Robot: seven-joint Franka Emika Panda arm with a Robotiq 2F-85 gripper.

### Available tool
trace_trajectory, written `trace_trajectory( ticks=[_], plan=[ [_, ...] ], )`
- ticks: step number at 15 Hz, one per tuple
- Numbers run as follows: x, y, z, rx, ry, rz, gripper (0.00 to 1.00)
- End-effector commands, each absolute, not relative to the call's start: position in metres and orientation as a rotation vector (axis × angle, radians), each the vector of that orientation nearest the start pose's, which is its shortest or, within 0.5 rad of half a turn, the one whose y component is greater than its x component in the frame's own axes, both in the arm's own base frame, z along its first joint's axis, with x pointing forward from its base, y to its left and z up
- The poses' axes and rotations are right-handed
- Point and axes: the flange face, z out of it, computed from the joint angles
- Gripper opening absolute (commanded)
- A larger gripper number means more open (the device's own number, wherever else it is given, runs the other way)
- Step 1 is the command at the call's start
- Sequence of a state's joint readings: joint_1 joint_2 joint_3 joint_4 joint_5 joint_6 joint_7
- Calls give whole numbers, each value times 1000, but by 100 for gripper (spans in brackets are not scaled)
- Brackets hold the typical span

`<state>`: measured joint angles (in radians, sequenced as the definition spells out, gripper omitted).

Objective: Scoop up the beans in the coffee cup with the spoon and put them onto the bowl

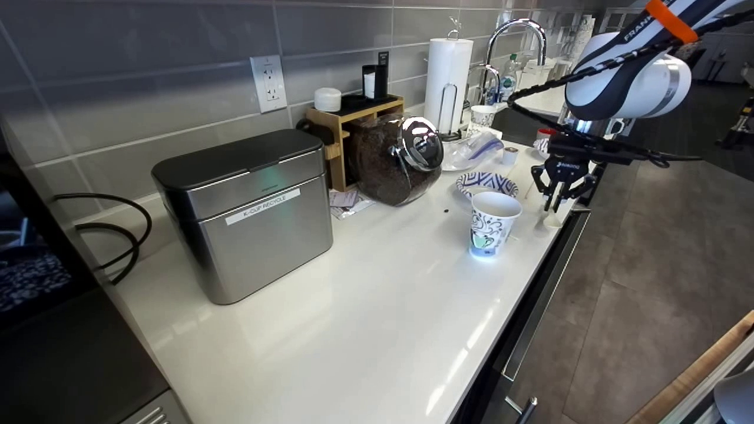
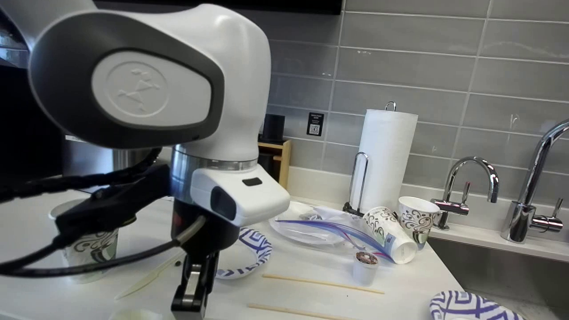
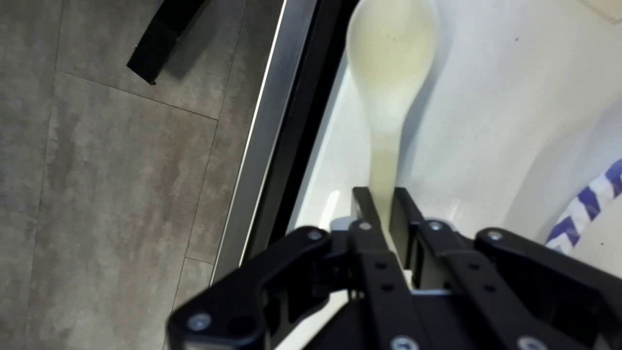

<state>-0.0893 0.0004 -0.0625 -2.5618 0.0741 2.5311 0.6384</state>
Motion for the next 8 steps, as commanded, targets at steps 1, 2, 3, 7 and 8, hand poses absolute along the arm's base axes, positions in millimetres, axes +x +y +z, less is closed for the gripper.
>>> trace_trajectory(
  ticks=[1,2,3,7,8],
  plan=[
    [433,-61,304,-2806,1340,163,3],
    [431,-58,317,-2797,1370,189,3],
    [429,-52,331,-2794,1391,186,3],
    [425,-18,384,-2724,1476,42,3],
    [424,-6,394,-2699,1493,-22,3]
  ],
)
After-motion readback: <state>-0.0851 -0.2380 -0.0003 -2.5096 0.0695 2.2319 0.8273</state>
